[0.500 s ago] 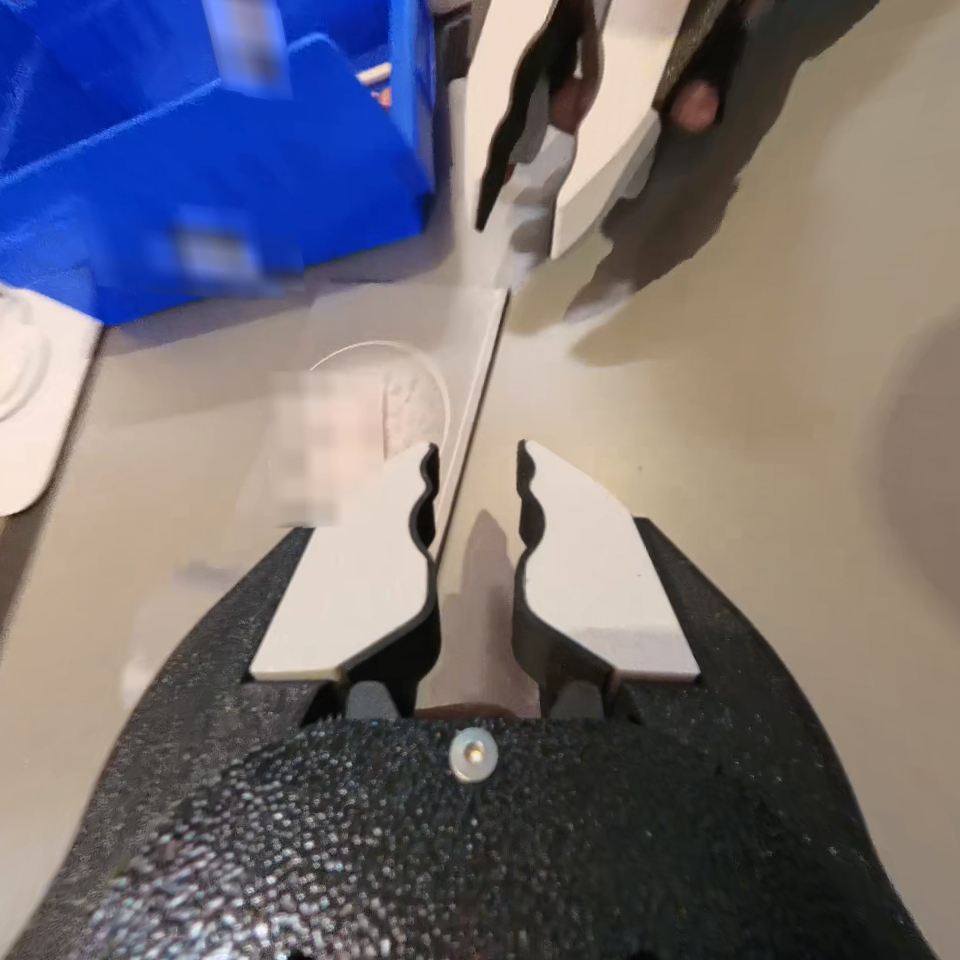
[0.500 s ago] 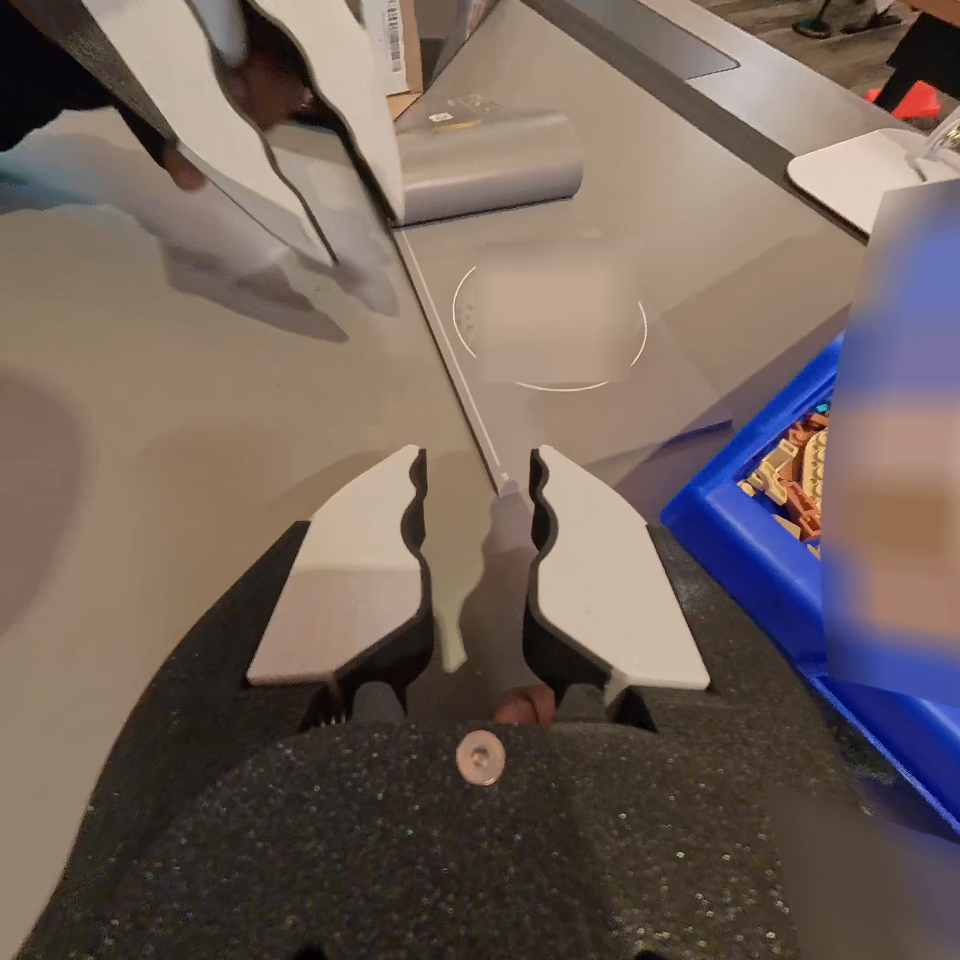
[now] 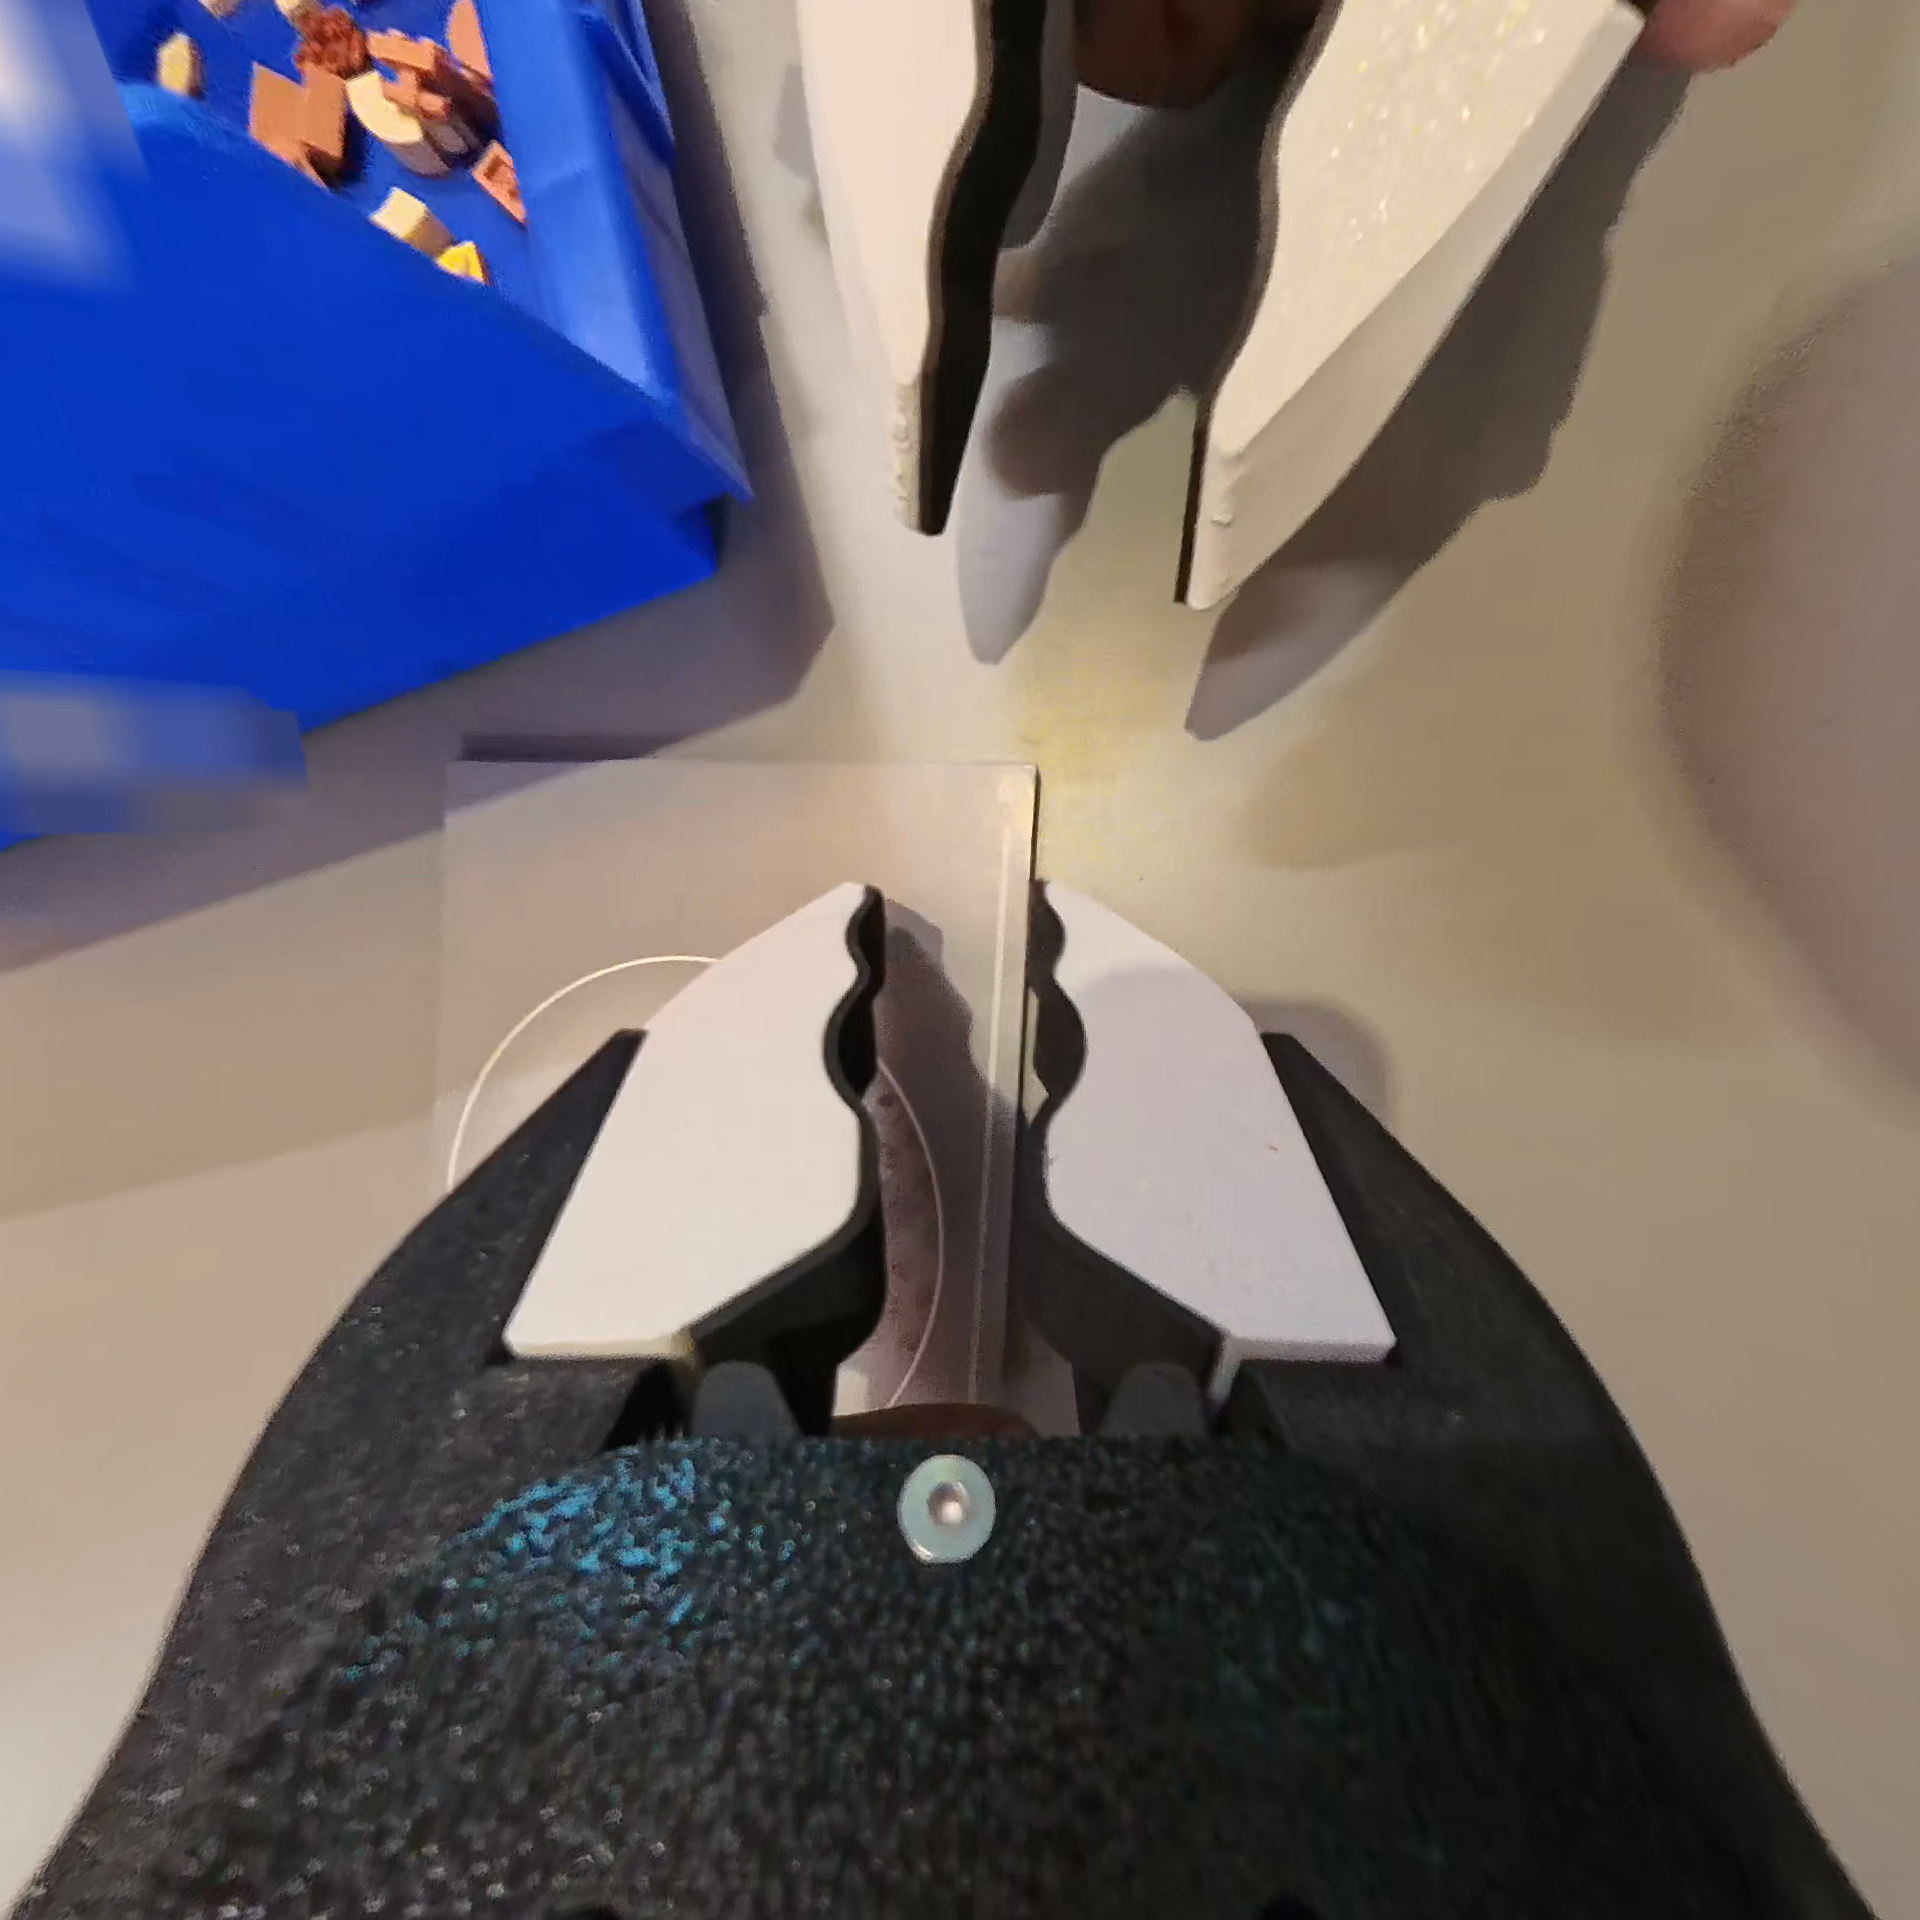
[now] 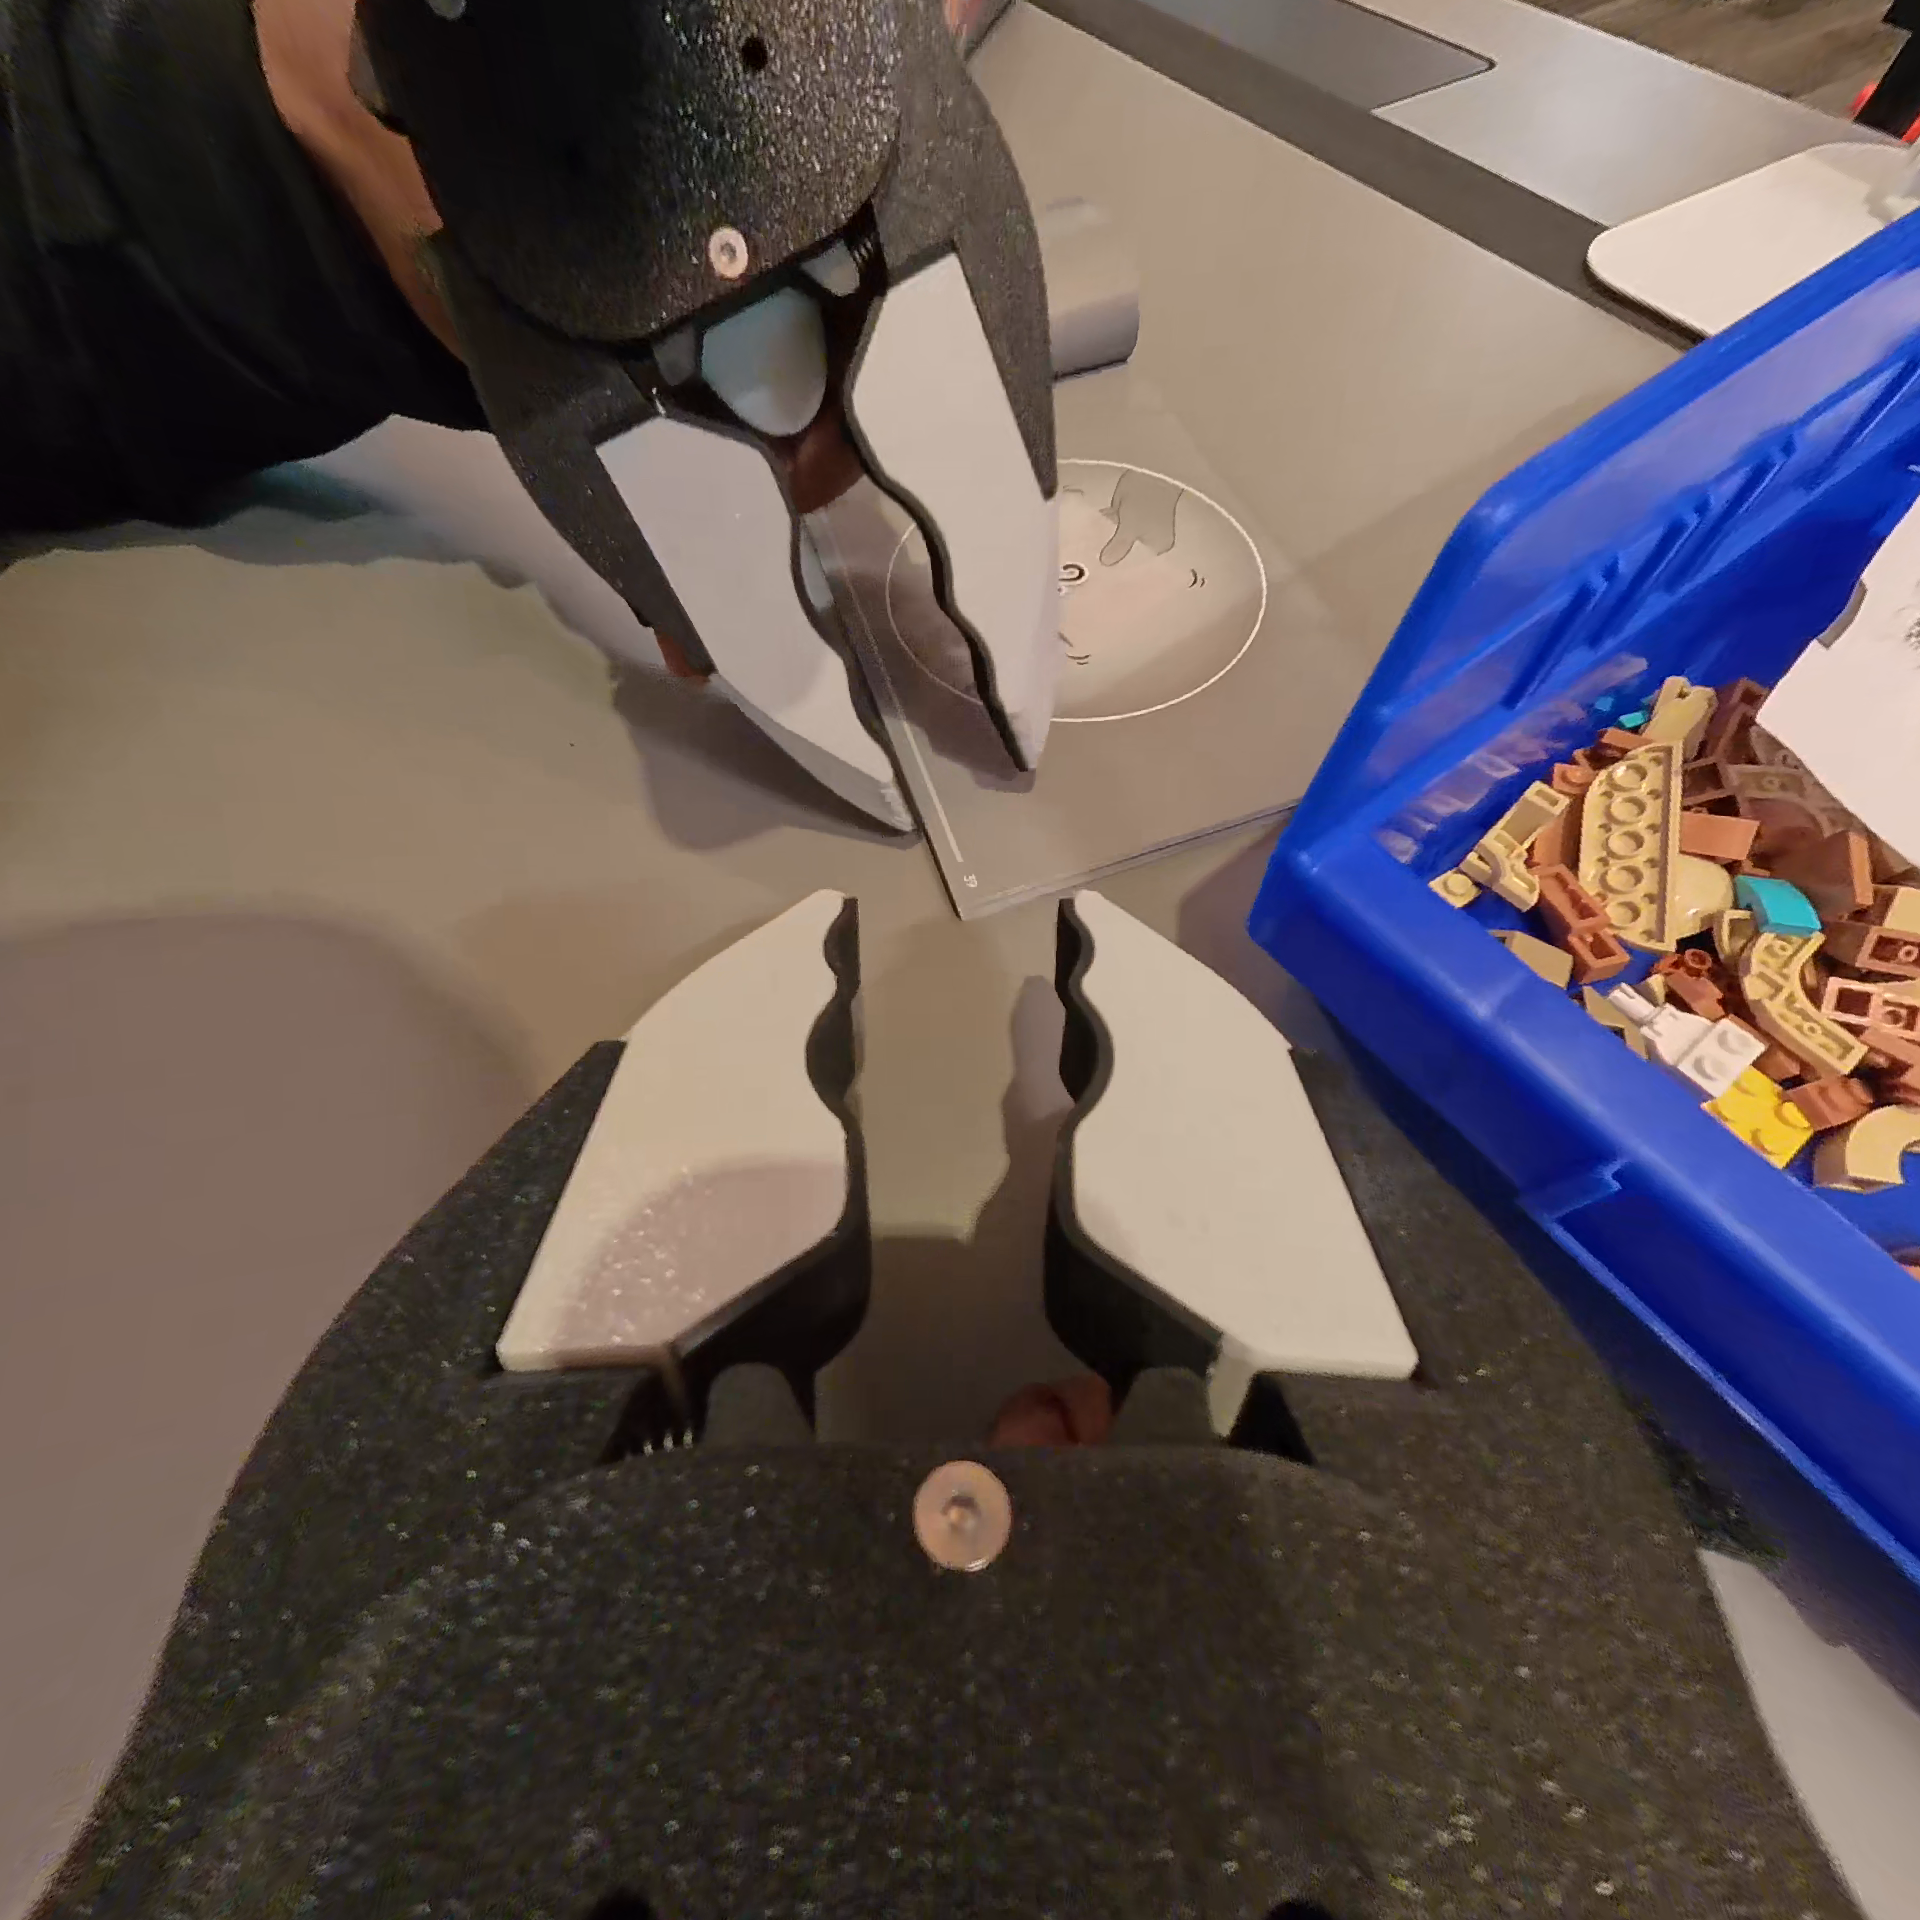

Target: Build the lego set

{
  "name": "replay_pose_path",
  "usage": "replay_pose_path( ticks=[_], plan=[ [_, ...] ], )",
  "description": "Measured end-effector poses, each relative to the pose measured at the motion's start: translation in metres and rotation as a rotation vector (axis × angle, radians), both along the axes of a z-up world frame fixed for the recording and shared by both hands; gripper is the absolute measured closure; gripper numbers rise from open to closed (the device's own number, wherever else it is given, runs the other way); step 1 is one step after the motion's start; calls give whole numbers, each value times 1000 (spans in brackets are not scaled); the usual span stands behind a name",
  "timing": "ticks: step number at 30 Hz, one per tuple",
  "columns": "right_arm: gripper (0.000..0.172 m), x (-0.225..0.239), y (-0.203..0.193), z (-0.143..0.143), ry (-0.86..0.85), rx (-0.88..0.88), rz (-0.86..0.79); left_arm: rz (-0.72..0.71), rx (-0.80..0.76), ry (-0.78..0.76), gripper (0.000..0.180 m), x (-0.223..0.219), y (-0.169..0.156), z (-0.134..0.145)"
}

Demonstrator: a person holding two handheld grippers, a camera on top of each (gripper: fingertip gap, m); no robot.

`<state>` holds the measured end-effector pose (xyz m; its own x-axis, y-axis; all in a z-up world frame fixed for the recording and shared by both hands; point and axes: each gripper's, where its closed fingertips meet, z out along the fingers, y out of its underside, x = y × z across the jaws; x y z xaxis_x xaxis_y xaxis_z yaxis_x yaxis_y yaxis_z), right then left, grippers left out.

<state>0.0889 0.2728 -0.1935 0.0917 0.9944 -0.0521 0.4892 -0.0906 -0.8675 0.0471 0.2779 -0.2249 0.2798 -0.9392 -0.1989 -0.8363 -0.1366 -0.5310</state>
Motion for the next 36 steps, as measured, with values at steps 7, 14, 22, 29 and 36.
replay_pose_path(
  ticks=[7,14,22,29,36],
  plan=[
    [135,-1,0,-3,-25,19,-9,-2,-2,8,157,-1,-1,-5],
    [135,-1,-1,-5,-35,41,-6,3,3,19,158,0,-2,-5],
    [135,-1,0,-5,-38,39,-7,11,9,28,159,-1,-1,-4],
    [135,-1,-1,-6,-43,41,-3,30,-4,11,161,-3,0,-1],
    [135,-2,-1,-6,-45,43,0,46,-29,-18,161,-3,0,2]
  ],
)
